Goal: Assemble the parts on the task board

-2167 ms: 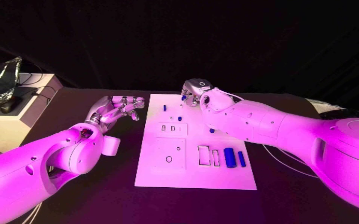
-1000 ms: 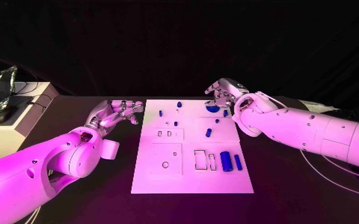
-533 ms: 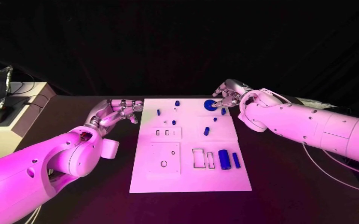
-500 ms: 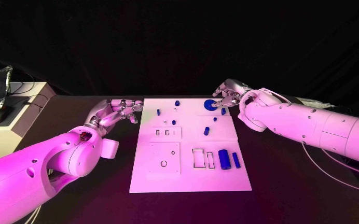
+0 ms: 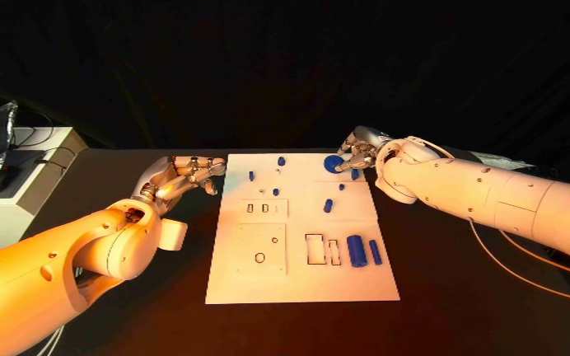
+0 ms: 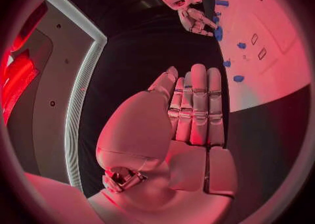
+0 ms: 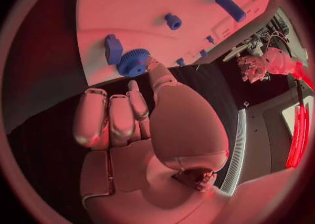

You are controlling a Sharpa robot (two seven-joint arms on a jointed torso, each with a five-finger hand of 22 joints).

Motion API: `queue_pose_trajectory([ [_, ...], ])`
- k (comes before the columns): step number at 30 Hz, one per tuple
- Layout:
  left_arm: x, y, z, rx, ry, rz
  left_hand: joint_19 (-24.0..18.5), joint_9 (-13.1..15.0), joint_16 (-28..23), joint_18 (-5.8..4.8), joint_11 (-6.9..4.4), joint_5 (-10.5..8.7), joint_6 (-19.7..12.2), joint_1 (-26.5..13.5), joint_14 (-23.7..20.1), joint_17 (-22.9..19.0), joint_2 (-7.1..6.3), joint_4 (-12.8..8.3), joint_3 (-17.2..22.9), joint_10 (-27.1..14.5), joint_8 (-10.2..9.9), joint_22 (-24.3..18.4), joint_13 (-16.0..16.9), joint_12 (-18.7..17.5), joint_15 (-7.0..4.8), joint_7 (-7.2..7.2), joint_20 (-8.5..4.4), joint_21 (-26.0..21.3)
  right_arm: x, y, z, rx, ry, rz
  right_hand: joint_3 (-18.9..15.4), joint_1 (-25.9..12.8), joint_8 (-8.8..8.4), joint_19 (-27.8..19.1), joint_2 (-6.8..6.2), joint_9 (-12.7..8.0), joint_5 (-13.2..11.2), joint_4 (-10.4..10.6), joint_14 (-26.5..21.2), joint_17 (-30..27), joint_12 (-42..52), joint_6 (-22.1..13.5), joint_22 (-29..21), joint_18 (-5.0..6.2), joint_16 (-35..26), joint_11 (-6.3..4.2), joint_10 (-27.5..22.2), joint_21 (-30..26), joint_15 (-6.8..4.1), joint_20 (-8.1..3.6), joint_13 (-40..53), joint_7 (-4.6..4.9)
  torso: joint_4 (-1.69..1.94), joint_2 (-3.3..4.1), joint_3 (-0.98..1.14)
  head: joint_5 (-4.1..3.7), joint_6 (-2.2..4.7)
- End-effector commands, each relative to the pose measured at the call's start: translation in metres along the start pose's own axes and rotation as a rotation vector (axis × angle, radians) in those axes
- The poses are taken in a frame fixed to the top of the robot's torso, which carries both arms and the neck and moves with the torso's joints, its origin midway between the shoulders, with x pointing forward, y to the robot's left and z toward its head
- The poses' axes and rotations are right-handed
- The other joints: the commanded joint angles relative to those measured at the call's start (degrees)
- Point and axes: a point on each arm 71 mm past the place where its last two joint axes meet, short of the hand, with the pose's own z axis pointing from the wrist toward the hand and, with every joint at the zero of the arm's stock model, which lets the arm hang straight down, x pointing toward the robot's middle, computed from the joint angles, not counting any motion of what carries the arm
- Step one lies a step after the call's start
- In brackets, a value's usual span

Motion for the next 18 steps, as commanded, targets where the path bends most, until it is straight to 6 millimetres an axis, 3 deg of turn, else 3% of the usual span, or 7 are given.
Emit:
queue_pose_trajectory([
  [1,0.0024,-0.0013,0.0005,0.015,0.02,-0.006,-0.4,0.1,0.2,1.1,-0.02,0.07,-0.4,-0.1,-0.4,-0.1,-0.5,0.0,0.4,-0.5,0.1,-0.1,0.1,0.2,0.14,0.11,-0.08,0.3,0.0018,-0.0012,0.0015,0.021,0.027,-0.006,0.0,-0.2,0.05,3.0,-0.49,0.0,0.3,0.5,0.0,0.1,-0.2,-1.2,9.3,0.56,0.3,-0.61,0.3,0.3,0.39,0.22,1.5,0.95,0.04,0.0,0.0,0.03,-0.3],
  [18,0.002,-0.001,0.0003,0.012,0.02,-0.005,-0.4,0.1,0.2,1.1,-0.02,0.07,-0.4,-0.1,-0.4,-0.1,-0.5,0.0,0.4,-0.5,0.1,-0.1,0.1,0.2,0.14,0.11,-0.08,0.3,0.0057,0.0013,0.011,0.041,0.045,0.004,0.0,-1.0,0.08,3.0,-0.06,0.0,1.0,1.0,0.0,0.5,-0.4,-1.1,9.3,0.5,0.3,-0.62,0.2,0.7,0.39,0.23,1.5,0.92,0.05,0.06,0.06,0.0,-0.58],
])
